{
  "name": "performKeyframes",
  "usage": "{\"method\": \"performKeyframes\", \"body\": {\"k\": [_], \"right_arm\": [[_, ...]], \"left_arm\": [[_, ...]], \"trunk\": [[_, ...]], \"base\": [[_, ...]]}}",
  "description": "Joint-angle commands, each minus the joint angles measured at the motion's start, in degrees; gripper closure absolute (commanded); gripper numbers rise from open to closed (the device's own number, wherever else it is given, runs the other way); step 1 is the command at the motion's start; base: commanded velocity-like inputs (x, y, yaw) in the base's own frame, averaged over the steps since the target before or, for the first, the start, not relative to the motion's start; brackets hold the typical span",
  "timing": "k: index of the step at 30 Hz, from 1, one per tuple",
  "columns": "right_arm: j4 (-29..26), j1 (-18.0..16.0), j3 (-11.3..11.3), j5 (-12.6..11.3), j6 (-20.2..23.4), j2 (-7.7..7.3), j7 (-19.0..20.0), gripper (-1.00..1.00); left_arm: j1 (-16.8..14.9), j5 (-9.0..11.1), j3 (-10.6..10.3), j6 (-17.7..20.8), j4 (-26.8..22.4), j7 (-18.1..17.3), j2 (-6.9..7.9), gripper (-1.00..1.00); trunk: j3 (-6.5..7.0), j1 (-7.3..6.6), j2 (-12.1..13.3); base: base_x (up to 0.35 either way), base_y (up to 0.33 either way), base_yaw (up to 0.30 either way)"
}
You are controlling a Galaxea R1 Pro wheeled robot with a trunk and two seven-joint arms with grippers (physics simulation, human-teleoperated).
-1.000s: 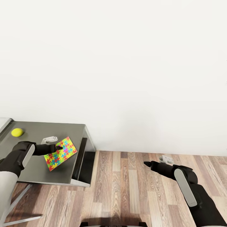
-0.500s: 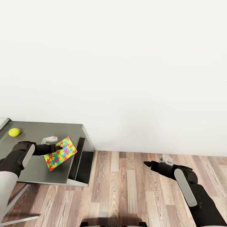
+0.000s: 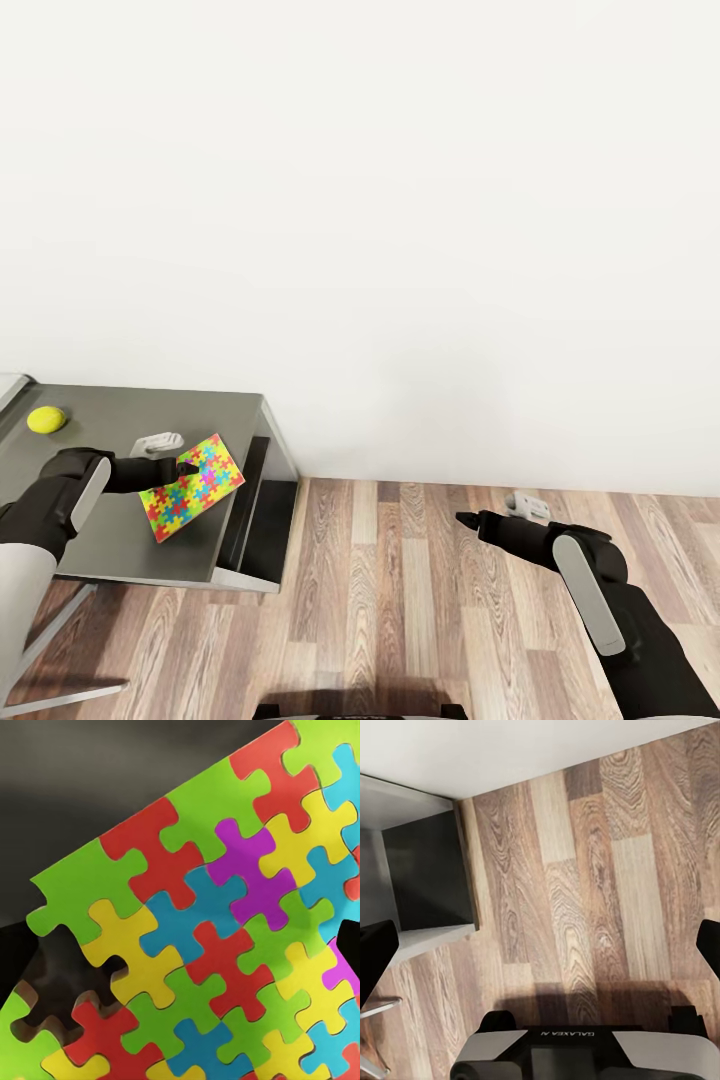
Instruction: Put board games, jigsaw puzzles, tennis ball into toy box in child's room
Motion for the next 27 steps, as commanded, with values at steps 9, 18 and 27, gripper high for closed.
{"method": "performKeyframes", "body": {"k": [9, 18, 27], "right_arm": [[-0.1, 0.0, 0.0, -0.3, 0.2, 0.01, -0.2, -1.00], [-0.1, 0.0, 0.1, -0.3, 0.2, 0.01, -0.2, -1.00], [-0.1, 0.0, 0.1, -0.3, 0.2, 0.01, -0.2, -1.00]], "left_arm": [[0.0, 1.0, 0.1, 0.6, 1.7, -0.1, -0.03, -1.00], [0.0, 1.0, 0.1, 0.6, 1.7, -0.1, -0.03, -1.00], [0.0, 1.0, 0.1, 0.6, 1.7, -0.1, -0.03, -1.00]], "trunk": [[-0.09, 0.05, -0.1], [-0.09, 0.05, -0.1], [-0.09, 0.05, -0.1]], "base": [[0.000, 0.000, 0.000], [0.000, -0.106, 0.000], [0.000, -0.017, 0.000]]}}
